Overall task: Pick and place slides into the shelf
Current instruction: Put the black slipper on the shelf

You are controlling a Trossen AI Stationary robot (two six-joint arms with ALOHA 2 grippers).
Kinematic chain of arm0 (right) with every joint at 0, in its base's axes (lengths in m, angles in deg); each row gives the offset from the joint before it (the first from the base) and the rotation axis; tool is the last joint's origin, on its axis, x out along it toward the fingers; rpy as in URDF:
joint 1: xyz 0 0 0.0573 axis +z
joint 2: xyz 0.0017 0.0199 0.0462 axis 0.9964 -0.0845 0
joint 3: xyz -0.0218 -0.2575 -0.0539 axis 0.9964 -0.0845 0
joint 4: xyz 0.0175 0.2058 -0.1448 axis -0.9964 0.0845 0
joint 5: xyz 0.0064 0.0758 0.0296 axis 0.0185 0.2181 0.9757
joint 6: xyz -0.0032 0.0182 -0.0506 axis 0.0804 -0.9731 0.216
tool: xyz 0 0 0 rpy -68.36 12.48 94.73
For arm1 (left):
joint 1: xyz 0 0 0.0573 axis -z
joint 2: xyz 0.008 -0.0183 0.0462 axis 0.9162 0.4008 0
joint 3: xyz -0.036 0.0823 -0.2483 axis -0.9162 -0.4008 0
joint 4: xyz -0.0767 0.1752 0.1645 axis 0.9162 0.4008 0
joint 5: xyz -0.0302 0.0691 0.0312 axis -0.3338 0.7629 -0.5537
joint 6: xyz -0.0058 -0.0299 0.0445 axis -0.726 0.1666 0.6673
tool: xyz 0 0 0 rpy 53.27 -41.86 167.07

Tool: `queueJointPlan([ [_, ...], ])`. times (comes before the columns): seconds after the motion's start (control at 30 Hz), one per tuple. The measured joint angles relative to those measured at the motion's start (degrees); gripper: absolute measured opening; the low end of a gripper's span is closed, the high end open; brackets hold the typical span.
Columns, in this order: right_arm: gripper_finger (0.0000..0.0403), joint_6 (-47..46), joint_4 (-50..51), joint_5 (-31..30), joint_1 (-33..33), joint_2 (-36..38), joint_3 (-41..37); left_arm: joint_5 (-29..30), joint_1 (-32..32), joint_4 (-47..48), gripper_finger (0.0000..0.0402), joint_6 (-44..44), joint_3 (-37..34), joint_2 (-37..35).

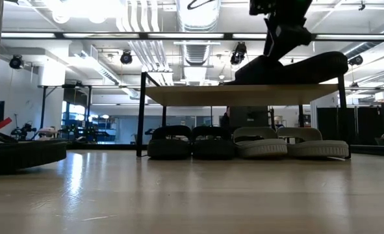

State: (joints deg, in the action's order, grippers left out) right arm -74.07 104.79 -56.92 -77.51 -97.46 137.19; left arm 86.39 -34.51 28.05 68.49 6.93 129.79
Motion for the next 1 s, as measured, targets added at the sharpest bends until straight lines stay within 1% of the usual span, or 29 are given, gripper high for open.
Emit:
queueJointPlan([
  [0.07,0.0249,2.41,-3.24,0.36,-0.89,0.0,-1.58,0.0,0.14,-0.19,0.0051,0.03,0.0,-0.45],
  [0.2,0.0247,6.98,-9.02,3.86,-3.13,-0.02,-4.12,-0.01,0.28,-0.8,0.0051,0.04,0.0,-0.89],
  [0.27,0.024,7.6,-11.33,2.74,-3.96,-0.02,-4.76,0.0,0.54,-0.8,0.0051,0.04,0.0,-0.9],
  [0.33,0.0223,6.3,-11.82,-0.65,-4.96,-0.02,-4.68,-0.03,0.7,-0.78,0.0051,0.04,0.0,-0.84],
  [0.37,0.021,4.86,-11.55,-1.3,-5.74,-0.02,-4.22,-0.03,0.83,-0.78,0.005,0.04,0.0,-0.84],
  [0.47,0.0154,0.76,-10.67,-0.44,-8.49,0.02,-2.77,-0.03,1.11,-0.8,0.005,0.02,-0.02,-0.84],
  [0.63,0.0036,-8.06,-6.22,-0.48,-12.23,0.09,-1.99,-0.03,1.34,-0.8,0.005,0.04,-0.04,-0.82],
  [0.67,0.0023,-9.96,-5.05,-0.5,-12.63,0.15,-1.92,-0.03,1.41,-0.79,0.005,0.04,-0.07,-0.82],
  [0.77,0.0015,-16.37,-0.45,-1.8,-12.96,0.26,-1.79,0.11,1.94,-0.76,0.005,0.07,-0.07,-0.8],
  [0.83,0.0014,-20.49,4.56,-3.26,-12.9,0.26,-1.84,0.98,2.09,-0.48,0.005,0.07,-0.09,-0.8],
  [1.0,0.0013,-35.42,21.0,-2.62,-12.68,-0.15,-0.64,6.85,2.16,1.06,0.005,0.11,-0.15,-0.91],
])
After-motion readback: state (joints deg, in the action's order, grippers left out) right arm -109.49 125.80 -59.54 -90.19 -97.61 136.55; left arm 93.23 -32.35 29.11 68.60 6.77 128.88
